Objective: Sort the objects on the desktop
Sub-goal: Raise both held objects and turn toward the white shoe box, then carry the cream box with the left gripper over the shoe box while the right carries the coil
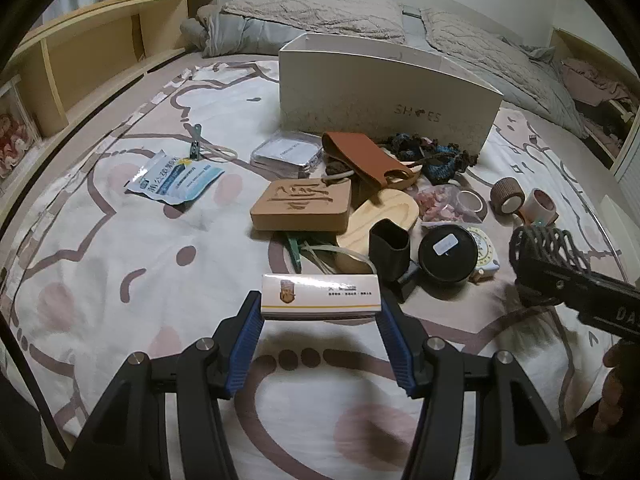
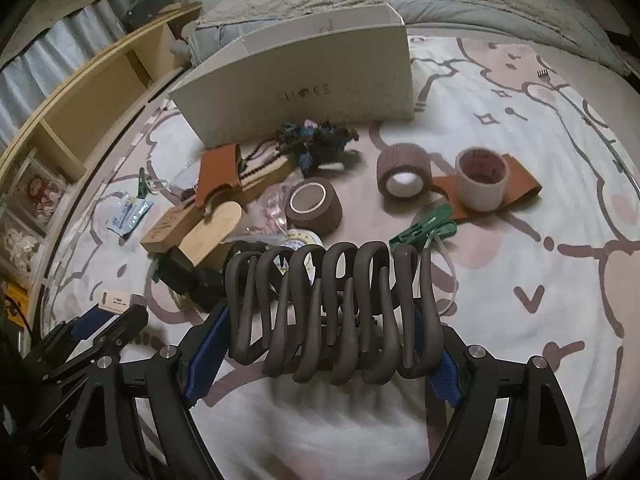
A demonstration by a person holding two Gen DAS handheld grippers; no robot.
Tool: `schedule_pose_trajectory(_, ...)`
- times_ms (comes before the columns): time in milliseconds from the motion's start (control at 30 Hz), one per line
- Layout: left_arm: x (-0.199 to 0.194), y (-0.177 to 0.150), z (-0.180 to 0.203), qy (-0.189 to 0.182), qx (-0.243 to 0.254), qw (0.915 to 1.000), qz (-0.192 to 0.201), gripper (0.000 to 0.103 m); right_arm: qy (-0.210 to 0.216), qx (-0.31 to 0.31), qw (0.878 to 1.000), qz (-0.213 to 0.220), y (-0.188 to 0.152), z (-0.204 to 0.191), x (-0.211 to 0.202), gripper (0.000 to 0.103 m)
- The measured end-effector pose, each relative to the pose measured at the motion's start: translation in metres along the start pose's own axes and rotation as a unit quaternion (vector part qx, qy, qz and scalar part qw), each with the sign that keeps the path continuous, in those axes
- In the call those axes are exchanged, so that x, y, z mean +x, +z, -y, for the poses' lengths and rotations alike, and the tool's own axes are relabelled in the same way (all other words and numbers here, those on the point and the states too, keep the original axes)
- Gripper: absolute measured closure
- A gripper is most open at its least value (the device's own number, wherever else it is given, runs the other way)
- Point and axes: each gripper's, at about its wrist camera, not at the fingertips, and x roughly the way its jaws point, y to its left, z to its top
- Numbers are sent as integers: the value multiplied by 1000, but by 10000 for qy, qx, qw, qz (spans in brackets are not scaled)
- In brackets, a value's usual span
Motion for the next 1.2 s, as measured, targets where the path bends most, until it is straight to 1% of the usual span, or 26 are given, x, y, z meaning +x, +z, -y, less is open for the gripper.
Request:
schedule_pose_trajectory(167, -6, 4, 0, -10, -10, 10000, 92, 46, 60, -56, 9998, 179, 3, -4, -12, 17)
schedule_pose_trajectory(400, -25, 13, 2, -63, 2, 9995, 315, 46, 152, -178, 9985, 488, 8, -14, -32, 17)
schedule_pose_trajectory(600, -43, 23, 9, -4, 174, 9984, 533, 46, 224, -234, 9973, 663, 14, -19, -50, 17)
schedule_pose_trajectory(767, -58, 35, 11, -50, 195, 9973, 709, 46, 217, -338, 9955, 863, 22, -23, -69, 17)
schedule_pose_trajectory(900, -69, 44, 11, -216, 134, 9970, 725, 46, 225, -349, 9941, 1003, 29, -24, -86, 17)
schedule_pose_trajectory(1033, -81, 54, 9, -179, 154, 9962, 841, 46, 288, -338, 9927, 1124, 37, -27, -102, 17)
schedule_pose_trajectory(1200, -99, 72, 6, -252, 88, 9947, 996, 46, 189, -592, 9894, 1312, 47, -35, -123, 17)
